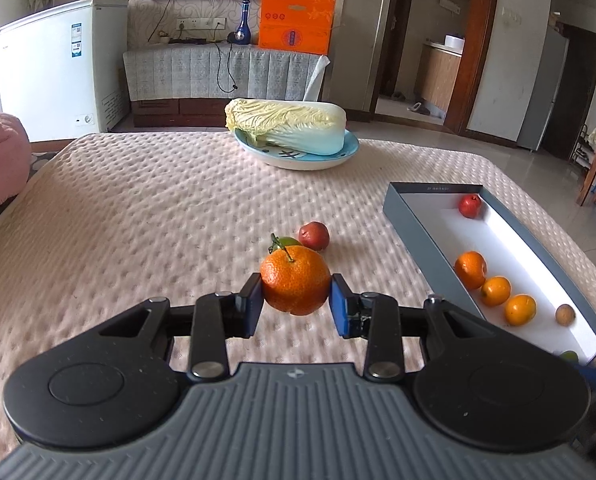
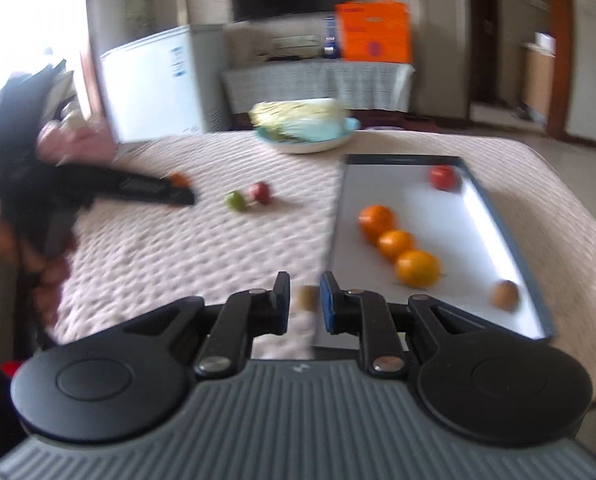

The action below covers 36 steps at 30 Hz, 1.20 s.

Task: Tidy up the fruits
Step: 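Carry the tangerine and the small brown fruit over the grey box with both tools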

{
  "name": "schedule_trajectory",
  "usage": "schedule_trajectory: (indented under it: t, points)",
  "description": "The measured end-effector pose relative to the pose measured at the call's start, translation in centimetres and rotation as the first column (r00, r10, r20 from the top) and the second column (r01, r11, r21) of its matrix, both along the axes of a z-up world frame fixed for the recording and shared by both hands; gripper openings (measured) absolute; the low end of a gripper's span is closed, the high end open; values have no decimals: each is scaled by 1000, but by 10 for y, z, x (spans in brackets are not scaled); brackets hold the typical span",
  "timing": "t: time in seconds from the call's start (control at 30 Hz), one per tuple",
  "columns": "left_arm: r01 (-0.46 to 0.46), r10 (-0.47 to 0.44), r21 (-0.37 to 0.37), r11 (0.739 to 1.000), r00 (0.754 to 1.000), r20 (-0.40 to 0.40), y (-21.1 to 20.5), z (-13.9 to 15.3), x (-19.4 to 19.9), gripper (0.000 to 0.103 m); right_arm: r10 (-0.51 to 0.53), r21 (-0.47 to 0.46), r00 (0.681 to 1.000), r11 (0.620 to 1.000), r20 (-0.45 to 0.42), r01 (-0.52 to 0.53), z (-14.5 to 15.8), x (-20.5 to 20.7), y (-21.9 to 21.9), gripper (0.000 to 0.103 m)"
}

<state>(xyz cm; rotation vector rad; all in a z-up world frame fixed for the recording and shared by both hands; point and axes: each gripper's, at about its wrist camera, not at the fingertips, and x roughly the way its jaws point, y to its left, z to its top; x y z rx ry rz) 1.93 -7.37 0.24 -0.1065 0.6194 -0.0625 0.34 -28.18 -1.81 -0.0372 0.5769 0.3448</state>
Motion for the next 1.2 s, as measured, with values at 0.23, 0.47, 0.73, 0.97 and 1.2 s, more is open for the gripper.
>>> schedule_trajectory:
  t: [0.23, 0.47, 0.73, 0.97, 1.2]
  points:
    - [11, -11, -19, 1000, 1000, 15, 6, 4, 0, 41, -69, -117, 995, 991, -78, 59, -32, 16, 39, 16]
    - [19, -18, -45, 999, 1000, 21, 11, 6, 1, 41, -227, -124, 971, 968, -72, 217, -36, 29, 26, 17]
    - [51, -50, -51, 997, 998, 34, 5, 9, 2, 41, -189, -111, 981, 977, -53, 182, -39, 39, 32, 27]
    - [71, -71, -35, 997, 997, 18, 0, 5, 7, 41, -162, -170, 986, 973, -37, 154, -44, 50, 42, 29]
    - [80, -80, -22, 997, 997, 6, -6, 1, 10, 41, -121, -223, 992, 969, -35, 110, -45, 55, 40, 24]
